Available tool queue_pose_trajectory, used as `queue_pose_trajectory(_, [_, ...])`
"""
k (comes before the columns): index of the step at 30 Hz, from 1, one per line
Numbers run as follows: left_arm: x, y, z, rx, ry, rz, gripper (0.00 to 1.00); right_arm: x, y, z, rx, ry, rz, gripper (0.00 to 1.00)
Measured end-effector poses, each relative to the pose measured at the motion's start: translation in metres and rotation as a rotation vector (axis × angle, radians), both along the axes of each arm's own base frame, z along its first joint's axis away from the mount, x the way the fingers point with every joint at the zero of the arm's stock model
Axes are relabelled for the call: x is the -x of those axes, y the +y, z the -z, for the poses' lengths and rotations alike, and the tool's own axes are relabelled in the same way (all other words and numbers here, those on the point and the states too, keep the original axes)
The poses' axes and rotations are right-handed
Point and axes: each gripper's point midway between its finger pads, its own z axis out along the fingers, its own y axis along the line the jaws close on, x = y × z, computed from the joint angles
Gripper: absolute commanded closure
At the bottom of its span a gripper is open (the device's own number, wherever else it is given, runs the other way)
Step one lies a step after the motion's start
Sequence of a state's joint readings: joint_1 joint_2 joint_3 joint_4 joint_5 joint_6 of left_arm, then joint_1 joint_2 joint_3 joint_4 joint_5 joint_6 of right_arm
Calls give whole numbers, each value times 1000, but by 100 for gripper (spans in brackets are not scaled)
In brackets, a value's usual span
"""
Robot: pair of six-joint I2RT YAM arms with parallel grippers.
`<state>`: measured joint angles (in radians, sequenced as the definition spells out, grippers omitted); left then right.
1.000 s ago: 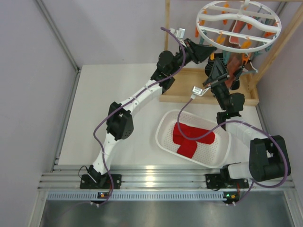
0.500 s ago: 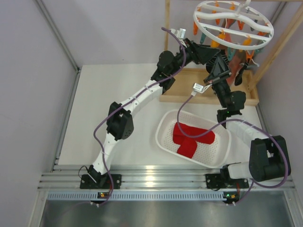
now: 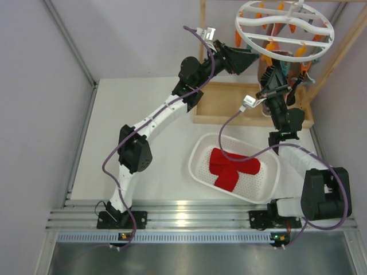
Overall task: Clip the socks to the hanger
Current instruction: Rotate the hanger.
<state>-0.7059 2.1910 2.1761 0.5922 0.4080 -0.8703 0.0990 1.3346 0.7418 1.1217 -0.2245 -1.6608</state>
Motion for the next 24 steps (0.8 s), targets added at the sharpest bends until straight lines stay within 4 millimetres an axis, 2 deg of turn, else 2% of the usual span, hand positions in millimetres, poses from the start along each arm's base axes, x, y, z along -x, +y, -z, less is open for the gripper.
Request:
queue_pose_trajectory(5, [-2, 15, -5, -24, -7, -15, 2, 2, -23, -2, -43, 19, 43, 100])
queue_pose_trajectory(13, [-17, 24, 15, -153, 14, -83, 2, 2, -59, 3, -111, 71, 109, 100])
queue_pose_trajectory(17, [-25, 26, 25, -203, 13, -137, 16, -1, -72, 13, -150, 115, 133, 100])
queue_pose_trajectory(18, [-28, 26, 28, -212, 15, -148, 23, -2, -75, 15, -157, 124, 137, 100])
queue_pose_trajectory(21, [-32, 27, 34, -243, 11, -174, 28, -4, -81, 21, -178, 153, 148, 100])
queue_pose_trajectory(24, [-35, 28, 36, -255, 7, -192, 28, -7, -85, 30, -199, 191, 154, 100])
